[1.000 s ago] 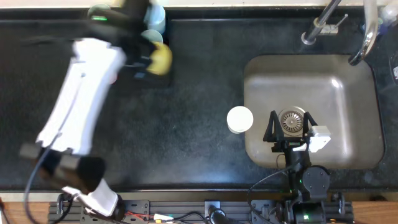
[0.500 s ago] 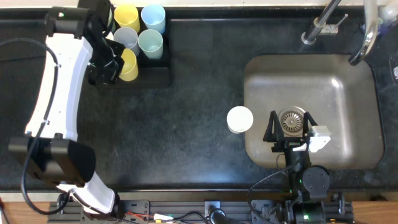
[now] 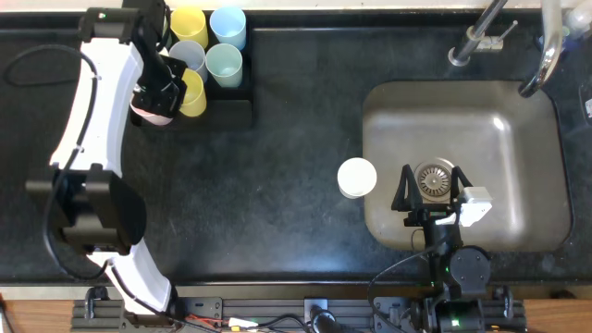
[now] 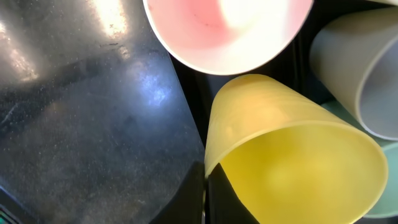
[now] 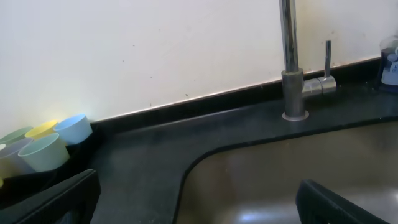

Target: Store Cups

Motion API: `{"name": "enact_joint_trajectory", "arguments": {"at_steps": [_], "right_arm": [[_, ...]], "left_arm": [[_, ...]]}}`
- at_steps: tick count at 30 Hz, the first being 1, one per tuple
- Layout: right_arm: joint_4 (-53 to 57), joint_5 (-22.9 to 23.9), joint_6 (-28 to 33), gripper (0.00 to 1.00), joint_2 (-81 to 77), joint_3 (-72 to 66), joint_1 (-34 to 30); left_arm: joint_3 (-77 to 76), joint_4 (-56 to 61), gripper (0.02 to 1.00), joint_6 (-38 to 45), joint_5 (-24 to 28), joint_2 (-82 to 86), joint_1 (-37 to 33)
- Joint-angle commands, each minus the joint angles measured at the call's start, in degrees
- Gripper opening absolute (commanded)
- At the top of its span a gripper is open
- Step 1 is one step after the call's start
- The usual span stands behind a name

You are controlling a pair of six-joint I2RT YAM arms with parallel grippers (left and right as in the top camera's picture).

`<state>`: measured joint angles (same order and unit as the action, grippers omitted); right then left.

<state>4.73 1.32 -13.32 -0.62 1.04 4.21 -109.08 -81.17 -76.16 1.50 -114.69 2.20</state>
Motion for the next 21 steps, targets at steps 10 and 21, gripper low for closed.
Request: {"name": "enact_joint_trajectory", "arguments": {"at_steps": [10,21], "right_arm": [[-0.3,-0.3,-0.2,0.998,0.4,-0.8,-0.1],[-0.3,-0.3,-0.2,0.996,0.4,-0.8,-0.1]], "left_arm": [[0.4,2.6,0.036,-0.7,-0.8,-4.7,-0.3],[2.4,4.0,0.036,-0.6,-1.2,-5.2,-1.7]]}}
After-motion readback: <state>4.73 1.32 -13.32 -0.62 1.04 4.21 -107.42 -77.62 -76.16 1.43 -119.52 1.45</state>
